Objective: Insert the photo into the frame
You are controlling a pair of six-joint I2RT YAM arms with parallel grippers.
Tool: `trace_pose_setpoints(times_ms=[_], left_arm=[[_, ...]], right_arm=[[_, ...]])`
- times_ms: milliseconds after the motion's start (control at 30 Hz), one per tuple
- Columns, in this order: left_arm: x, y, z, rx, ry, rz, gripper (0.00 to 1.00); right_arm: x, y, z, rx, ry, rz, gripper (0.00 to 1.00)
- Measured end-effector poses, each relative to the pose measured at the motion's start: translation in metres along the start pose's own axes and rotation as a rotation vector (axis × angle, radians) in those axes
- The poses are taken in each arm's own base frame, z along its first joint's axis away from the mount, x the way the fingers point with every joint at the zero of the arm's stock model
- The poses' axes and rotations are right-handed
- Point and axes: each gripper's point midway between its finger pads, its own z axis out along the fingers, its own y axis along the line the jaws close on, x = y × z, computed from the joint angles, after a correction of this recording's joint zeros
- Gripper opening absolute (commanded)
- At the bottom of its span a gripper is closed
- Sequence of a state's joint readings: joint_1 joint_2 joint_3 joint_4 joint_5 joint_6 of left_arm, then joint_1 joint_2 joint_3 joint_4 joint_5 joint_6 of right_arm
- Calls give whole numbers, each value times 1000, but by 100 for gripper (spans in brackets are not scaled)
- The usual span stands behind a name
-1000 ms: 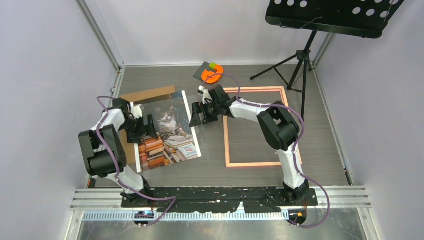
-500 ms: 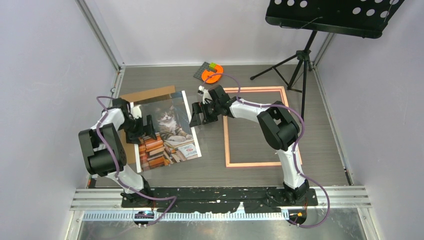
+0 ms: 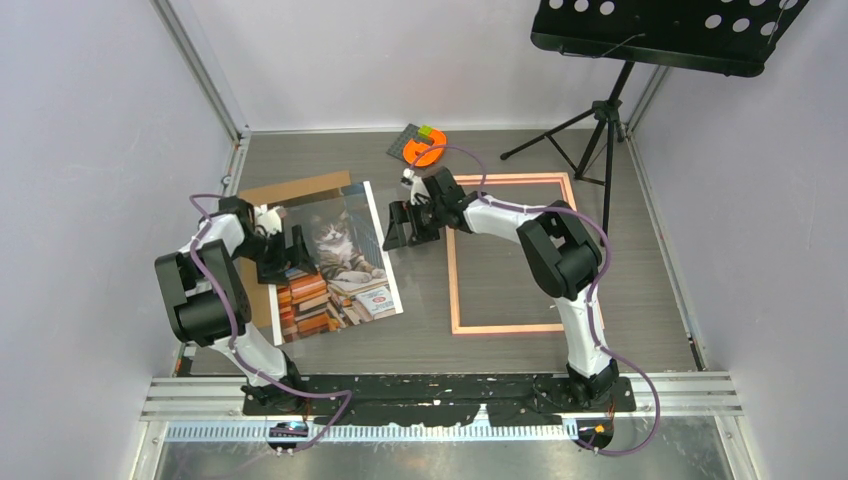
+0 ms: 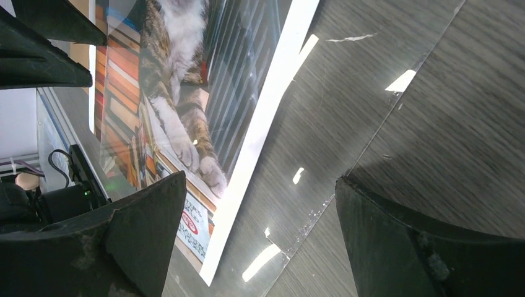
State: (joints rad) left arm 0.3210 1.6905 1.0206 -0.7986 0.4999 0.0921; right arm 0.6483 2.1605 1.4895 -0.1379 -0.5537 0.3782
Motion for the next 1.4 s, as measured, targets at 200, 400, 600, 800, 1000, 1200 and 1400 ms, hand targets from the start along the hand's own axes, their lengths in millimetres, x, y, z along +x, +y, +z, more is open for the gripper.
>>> trace_pose_setpoints(times_ms=[200,400,600,800,1000,1200,1400], left_arm=[[-1,-10,0,65,-8,20,88],[0,-38,1,221,-19,33,87],[4,-51,6,297,-7,41,87],[5,-50,7,296,-8,42,91],[4,-45,-4,216,-46,84,96],[-6,-33,-30,54,-131,149,96],[-2,-6,-23,-68,-69,130,95]], right_arm=[[-4,-4,-2,4,-12,1,98],[-4,-3,-1,-3,-18,-1,99],[-2,3,2,-20,-18,-14,99],[-1,3,3,-22,-18,-17,99],[-1,3,3,-18,-18,-20,99],[0,2,3,-14,-16,-28,99],[0,3,4,-14,-16,-28,99]])
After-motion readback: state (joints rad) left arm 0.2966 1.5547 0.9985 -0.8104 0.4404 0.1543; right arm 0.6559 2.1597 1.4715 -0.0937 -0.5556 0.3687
